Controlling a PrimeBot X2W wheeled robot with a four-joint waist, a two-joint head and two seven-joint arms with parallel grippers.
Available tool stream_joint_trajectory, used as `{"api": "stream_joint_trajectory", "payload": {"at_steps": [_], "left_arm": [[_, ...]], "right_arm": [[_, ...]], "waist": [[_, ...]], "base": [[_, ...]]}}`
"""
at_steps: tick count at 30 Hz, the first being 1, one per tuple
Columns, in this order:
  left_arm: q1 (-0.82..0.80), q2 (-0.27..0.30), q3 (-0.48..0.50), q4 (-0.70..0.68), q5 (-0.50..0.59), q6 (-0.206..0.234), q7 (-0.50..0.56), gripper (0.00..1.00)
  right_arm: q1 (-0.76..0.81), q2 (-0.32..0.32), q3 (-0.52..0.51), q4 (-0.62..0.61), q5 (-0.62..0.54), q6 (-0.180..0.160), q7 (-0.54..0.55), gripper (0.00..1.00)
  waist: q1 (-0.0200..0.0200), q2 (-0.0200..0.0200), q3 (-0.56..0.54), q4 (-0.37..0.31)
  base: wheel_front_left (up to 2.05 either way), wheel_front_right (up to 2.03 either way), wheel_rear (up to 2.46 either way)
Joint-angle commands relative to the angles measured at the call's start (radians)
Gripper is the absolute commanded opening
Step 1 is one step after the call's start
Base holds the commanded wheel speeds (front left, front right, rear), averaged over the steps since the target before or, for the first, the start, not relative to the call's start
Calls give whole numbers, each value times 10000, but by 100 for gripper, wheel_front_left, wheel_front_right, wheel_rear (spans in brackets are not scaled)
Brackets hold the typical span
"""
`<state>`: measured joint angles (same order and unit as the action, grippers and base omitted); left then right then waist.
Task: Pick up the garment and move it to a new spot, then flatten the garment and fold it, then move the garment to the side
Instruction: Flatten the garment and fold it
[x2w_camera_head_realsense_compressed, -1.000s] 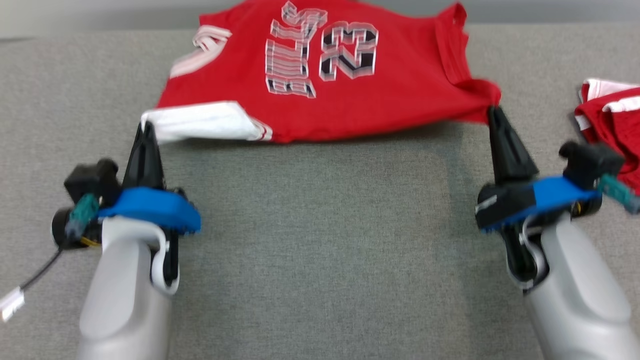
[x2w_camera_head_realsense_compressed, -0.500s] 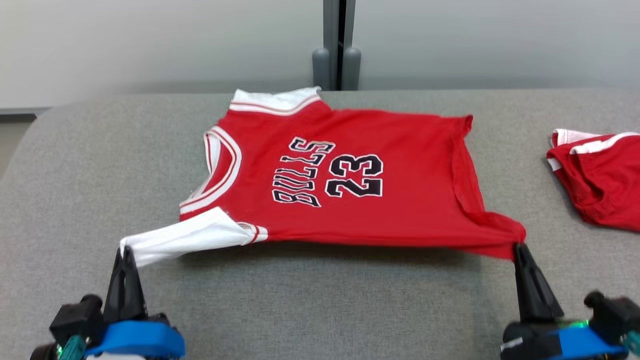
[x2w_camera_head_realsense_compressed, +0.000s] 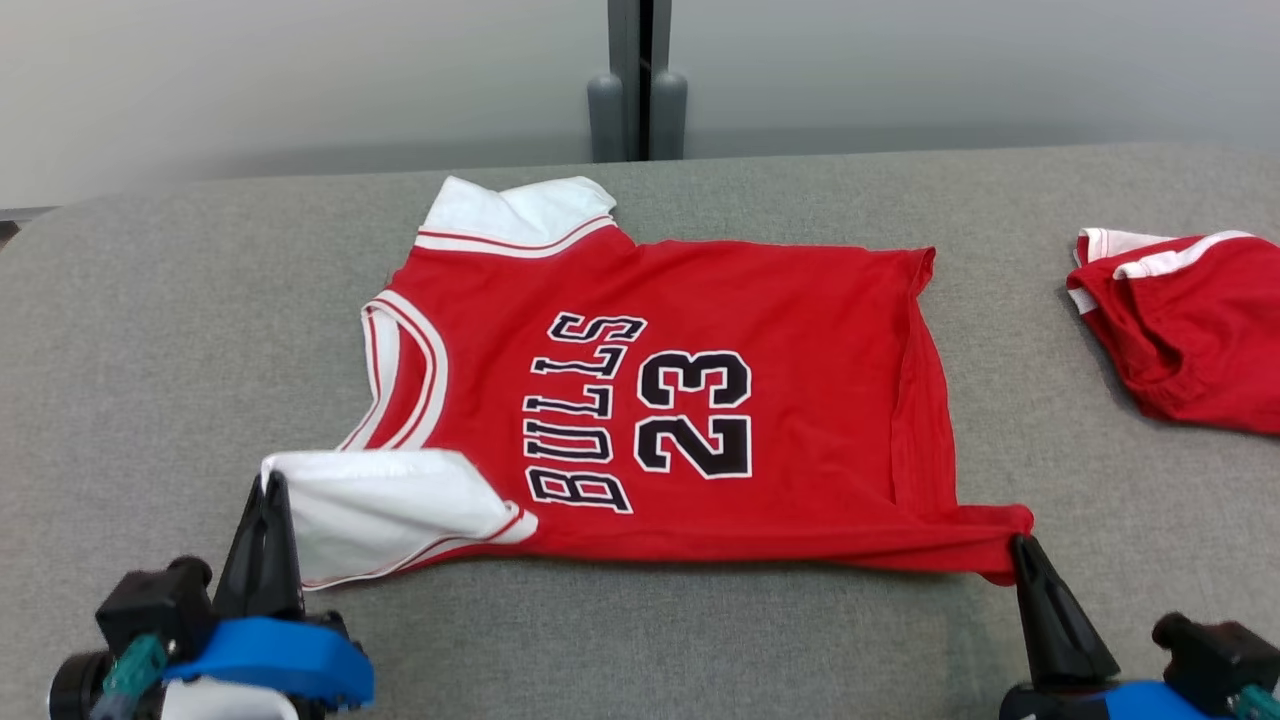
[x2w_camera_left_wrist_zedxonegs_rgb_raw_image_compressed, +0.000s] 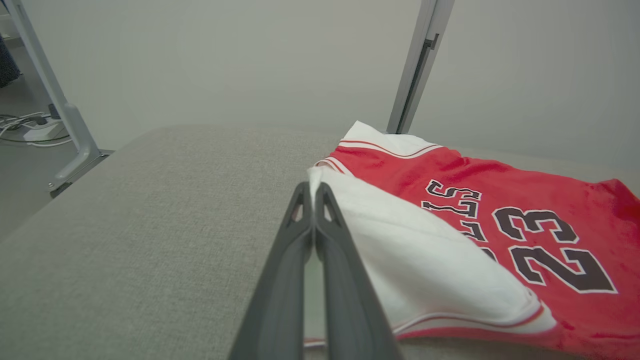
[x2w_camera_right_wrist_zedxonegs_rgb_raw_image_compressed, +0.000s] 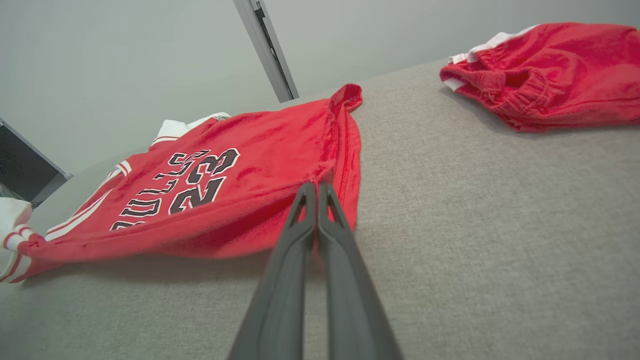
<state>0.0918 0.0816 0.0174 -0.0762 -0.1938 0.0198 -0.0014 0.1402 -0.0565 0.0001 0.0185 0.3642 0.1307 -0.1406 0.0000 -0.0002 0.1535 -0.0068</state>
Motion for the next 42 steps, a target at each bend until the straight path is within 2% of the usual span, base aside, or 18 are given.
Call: {"api": "stream_joint_trajectory", "payload": {"at_steps": [1, 5, 15, 16, 17, 18, 22, 26, 33, 42], "left_arm": [[-809, 235, -80, 509, -108, -231, 142, 0], [-2069, 535, -172, 1671, -147, -577, 34, 0], [-4222, 794, -574, 3894, -162, -1053, -706, 0], [-4362, 833, -605, 4164, -115, -1070, -768, 0], [-4460, 822, -649, 4413, -126, -1087, -848, 41], [-4590, 781, -682, 4550, -141, -1116, -1082, 100], [-4764, 637, -617, 4970, -143, -976, -2056, 100], [-4456, 541, -470, 4690, -12, -738, -2570, 100], [-3083, 349, -360, 3196, 331, -169, -2638, 100], [-1503, 401, -605, 2109, 566, 55, -2281, 100]], "right_arm": [[-545, 25, -26, 281, -88, 1, 144, 0], [-1280, 41, 31, 959, -112, 3, 143, 0], [-2638, 45, 134, 2511, -208, 3, -252, 0], [-2735, 42, 117, 2700, -208, 1, -201, 14], [-2881, 43, 160, 2779, -219, 3, -313, 71], [-3007, 45, 220, 2833, -276, 3, -405, 100], [-3146, 44, 299, 2860, -408, 3, -808, 100], [-3033, -78, 53, 2416, -909, 3, -1128, 100], [-2328, -49, -444, 933, -1864, 1, -1239, 100], [-1435, 19, -496, -149, -2174, 1, -906, 100]], "waist": [[0, 2, 383, 4], [0, 2, 830, -76], [0, 2, 1419, -230], [0, 2, 1477, -245], [0, 2, 1505, -261], [0, 2, 1539, -271], [0, 2, 1553, -274], [0, 2, 1363, -227], [0, 2, 780, -169], [0, 2, 288, -114]], "base": [[0, 0, 0], [0, 0, 0], [0, 0, 0], [0, 0, 0], [0, 0, 0], [0, 0, 0], [0, 0, 0], [0, 0, 0], [0, 0, 0], [0, 0, 0]]}}
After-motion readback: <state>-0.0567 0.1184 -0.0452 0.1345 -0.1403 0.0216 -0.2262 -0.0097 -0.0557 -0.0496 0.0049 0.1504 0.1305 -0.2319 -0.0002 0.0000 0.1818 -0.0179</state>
